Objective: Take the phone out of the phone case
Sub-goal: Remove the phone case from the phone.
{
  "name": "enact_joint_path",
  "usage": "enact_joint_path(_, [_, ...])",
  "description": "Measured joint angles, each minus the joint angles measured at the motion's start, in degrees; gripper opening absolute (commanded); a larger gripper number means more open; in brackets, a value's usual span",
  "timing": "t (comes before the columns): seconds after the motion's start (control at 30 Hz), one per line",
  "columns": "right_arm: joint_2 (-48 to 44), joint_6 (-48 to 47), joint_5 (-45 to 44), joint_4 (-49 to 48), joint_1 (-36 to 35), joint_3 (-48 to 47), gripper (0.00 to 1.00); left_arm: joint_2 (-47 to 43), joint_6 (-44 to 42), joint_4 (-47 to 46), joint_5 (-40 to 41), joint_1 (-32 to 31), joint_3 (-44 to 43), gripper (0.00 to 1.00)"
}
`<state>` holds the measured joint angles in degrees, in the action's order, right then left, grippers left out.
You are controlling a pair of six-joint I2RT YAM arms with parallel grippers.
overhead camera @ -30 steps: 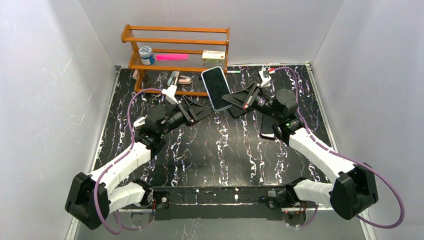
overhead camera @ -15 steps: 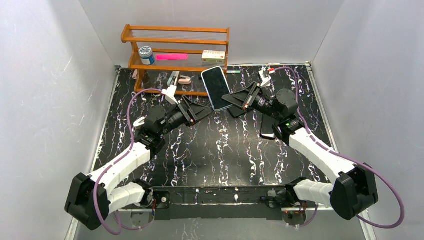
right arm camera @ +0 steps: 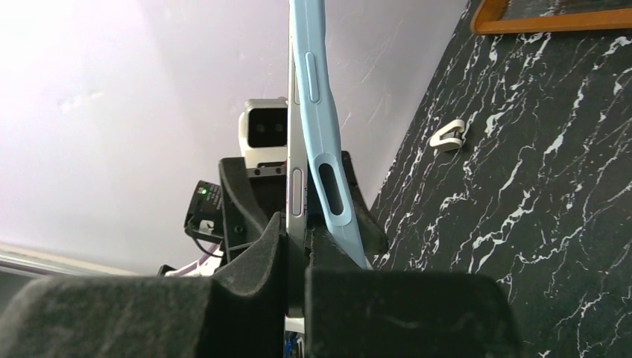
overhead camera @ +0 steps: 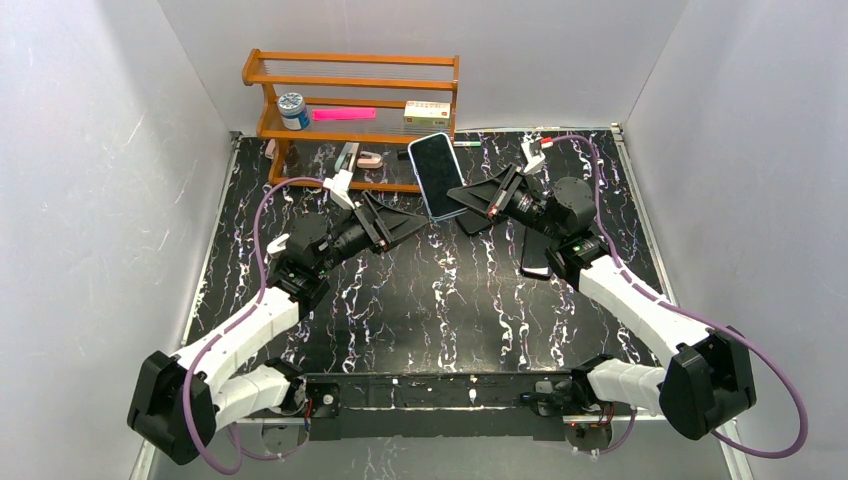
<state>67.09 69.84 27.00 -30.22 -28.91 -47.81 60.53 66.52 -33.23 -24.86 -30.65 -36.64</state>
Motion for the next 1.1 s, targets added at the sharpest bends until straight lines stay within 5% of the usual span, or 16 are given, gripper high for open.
enact_joint_path(1.1, [0.0,0.9,-0.1,0.6,0.4,0.8,0.01,6.3,-0.8,-2.7,-1.7,-2.7,-2.2,0.64])
